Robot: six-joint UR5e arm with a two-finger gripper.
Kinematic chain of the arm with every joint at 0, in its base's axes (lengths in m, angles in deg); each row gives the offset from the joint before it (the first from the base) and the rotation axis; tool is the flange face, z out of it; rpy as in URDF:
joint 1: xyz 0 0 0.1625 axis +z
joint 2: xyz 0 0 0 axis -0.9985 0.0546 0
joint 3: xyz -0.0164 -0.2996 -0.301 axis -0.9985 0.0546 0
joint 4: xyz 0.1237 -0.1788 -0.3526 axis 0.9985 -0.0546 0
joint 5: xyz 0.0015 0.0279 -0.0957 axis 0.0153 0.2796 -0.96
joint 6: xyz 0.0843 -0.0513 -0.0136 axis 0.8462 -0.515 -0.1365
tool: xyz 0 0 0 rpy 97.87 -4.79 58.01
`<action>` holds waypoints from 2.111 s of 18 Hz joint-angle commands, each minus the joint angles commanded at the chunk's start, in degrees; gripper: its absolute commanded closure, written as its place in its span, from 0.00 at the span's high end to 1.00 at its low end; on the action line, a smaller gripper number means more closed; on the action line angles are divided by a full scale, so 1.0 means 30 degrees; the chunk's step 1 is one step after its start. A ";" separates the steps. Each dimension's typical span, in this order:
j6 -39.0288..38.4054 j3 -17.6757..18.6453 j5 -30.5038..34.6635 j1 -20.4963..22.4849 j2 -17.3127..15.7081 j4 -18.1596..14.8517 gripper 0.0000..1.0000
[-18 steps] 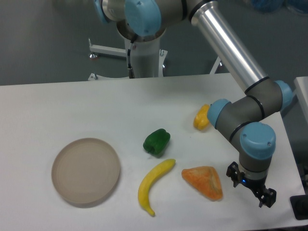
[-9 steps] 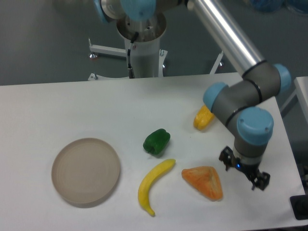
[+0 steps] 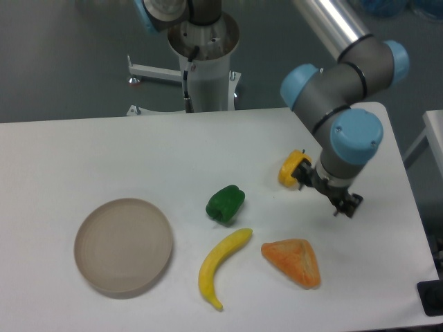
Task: Pick up the yellow pepper from the table
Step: 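Move the open gripper over the small yellow pepper, then lower the gripper onto the yellow pepper and close on it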
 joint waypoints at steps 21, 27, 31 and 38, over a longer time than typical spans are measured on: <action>0.1142 0.4956 0.2022 0.0000 -0.1409 0.3398 1.00; 0.1201 0.5599 0.2022 0.0029 -0.1409 0.4011 1.00; 0.1201 0.6479 0.2022 0.0058 -0.1439 0.4979 1.00; 0.1260 0.6452 0.2051 0.0233 -0.1468 0.4980 0.55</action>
